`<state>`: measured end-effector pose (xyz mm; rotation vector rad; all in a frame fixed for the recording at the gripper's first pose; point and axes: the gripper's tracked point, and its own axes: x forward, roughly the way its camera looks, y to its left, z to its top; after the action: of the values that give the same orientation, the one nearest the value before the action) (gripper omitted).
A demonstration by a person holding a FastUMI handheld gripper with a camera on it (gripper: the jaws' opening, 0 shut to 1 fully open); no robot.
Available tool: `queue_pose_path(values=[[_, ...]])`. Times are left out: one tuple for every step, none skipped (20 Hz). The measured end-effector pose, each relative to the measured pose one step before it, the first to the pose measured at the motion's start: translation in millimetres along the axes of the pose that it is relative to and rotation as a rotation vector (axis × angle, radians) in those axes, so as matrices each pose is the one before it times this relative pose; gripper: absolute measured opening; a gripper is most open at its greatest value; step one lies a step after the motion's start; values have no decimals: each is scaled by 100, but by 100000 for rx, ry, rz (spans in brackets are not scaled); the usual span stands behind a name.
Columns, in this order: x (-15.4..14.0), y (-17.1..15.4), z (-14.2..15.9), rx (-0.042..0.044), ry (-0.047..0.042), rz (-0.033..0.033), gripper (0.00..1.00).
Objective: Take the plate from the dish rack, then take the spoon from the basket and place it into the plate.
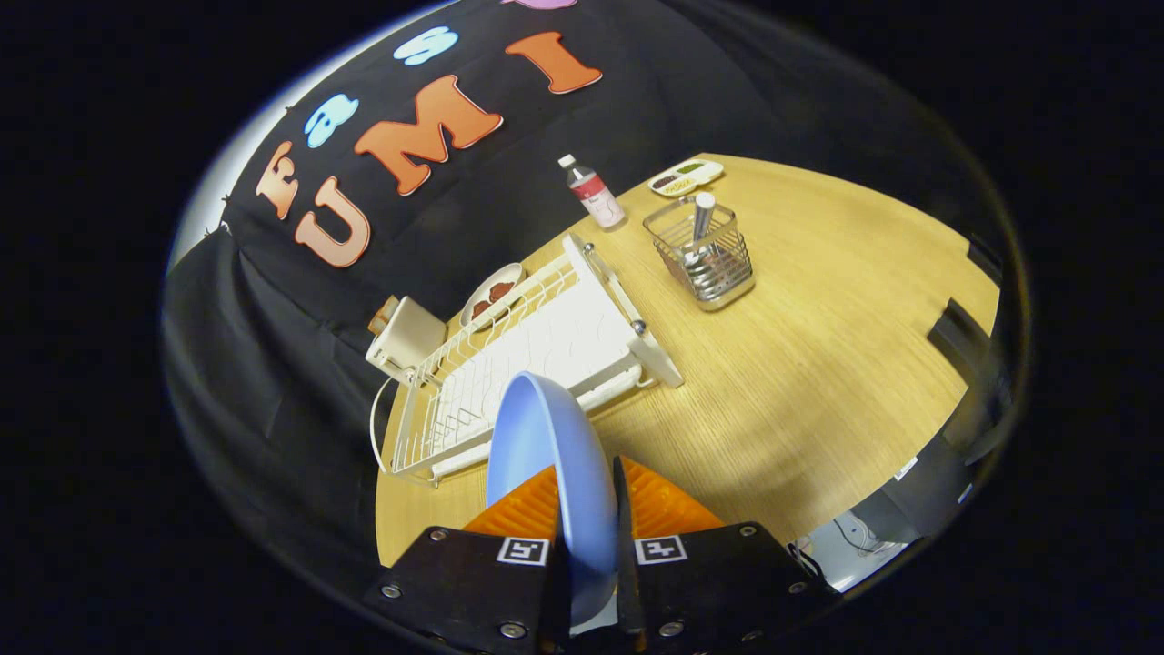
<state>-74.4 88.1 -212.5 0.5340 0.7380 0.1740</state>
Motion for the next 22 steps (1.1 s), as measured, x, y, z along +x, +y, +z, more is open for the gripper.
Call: queue_pose_path(values=[[649,-11,-576,2133,1298,1168,20],[718,68,-515,2733,1637,2054,20],[656,150,-664,2706,2507,2129,20],[761,-18,-183,2028,796,1499,20],[521,-176,-369,1502,154,209,20],[574,-158,-290,675,758,227,20],[274,-312,-898,555,1816,-261,20],[444,-117,-654,-26,2586,-353,20],[-175,182,-543,-88,1640,357,21],[275,228,-120,-344,100,59,22],[-261,7,138,-782,118,-417,22],[-13,-38,280,-907,142,-885,24],[-154,-425,279,-1665,-342,-2727,24],[-177,-545,474,-1816,-230,-2507,28],[-402,-636,465,-1275,-471,-2025,32],[-472,-214,395,-395,-1,-223,39],[-587,-195,424,-666,-330,-762,44],[-441,-585,633,-2428,-795,-2341,53],[-481,-805,777,-3419,-1057,-3147,57],[-470,-658,928,-2936,-1341,-2498,66],[-553,-615,896,-2679,-1709,-2468,71],[-470,-605,1099,-2509,-1914,-2214,80]])
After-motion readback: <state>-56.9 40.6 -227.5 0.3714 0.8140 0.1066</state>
